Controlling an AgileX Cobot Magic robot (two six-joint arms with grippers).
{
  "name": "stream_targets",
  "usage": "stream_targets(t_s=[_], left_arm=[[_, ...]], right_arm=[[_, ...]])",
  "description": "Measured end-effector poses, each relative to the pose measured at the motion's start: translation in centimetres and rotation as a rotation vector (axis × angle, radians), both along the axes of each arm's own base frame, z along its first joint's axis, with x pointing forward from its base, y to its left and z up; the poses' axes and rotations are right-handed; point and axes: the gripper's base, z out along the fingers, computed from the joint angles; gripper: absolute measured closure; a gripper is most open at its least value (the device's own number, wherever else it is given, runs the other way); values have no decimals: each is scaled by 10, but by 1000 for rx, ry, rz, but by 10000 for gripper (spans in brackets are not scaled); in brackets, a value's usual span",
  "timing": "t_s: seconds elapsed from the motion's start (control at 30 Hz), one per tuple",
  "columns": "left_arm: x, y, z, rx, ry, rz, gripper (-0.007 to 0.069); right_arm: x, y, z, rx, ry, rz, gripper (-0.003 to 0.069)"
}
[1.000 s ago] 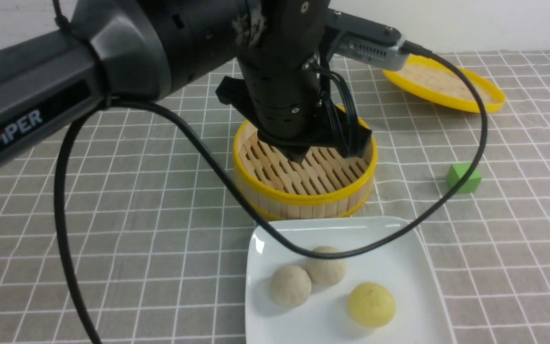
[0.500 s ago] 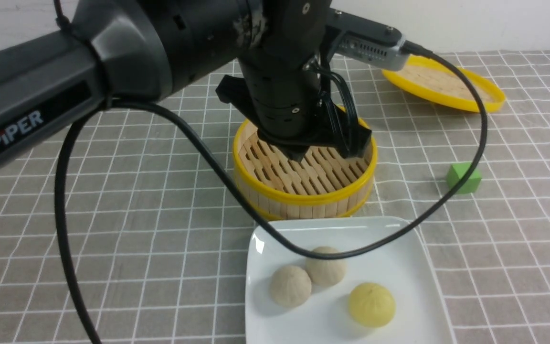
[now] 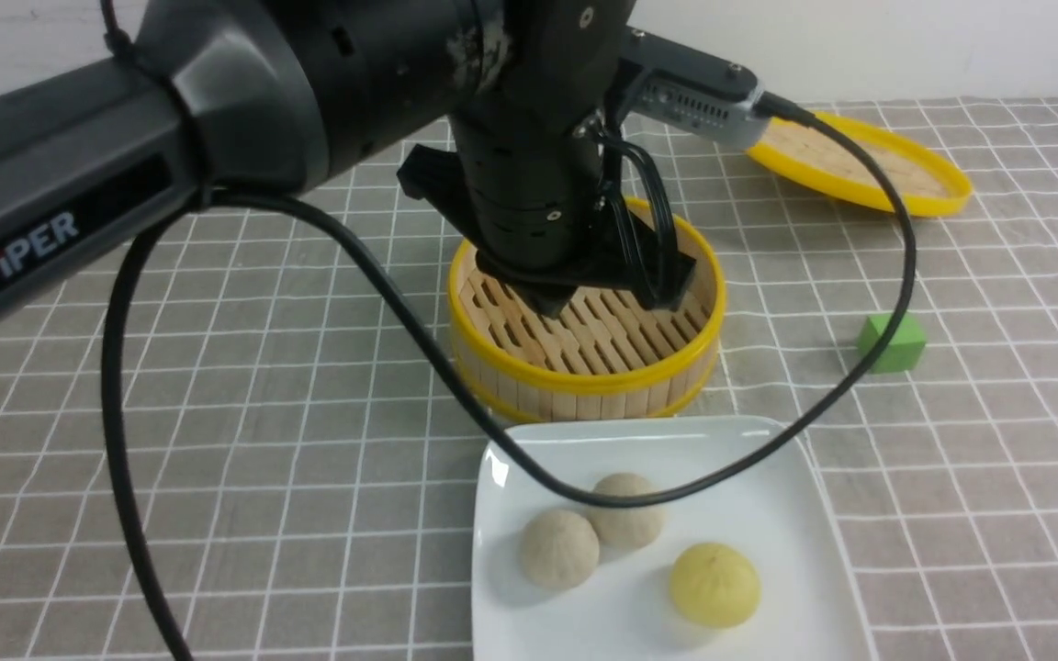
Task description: Put the steamed buns into the plate on the grey tablecloth.
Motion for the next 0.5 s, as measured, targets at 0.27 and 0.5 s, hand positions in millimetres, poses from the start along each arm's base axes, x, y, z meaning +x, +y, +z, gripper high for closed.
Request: stream_targets(t_s=[0.27, 0.5], left_arm=[[-12, 23, 35, 39, -112, -44, 608], [-47, 64, 85, -29, -239, -34, 606]], right_arm=[[3, -10, -7, -31, -11, -183, 643], [3, -11, -7, -35, -11, -214, 633]])
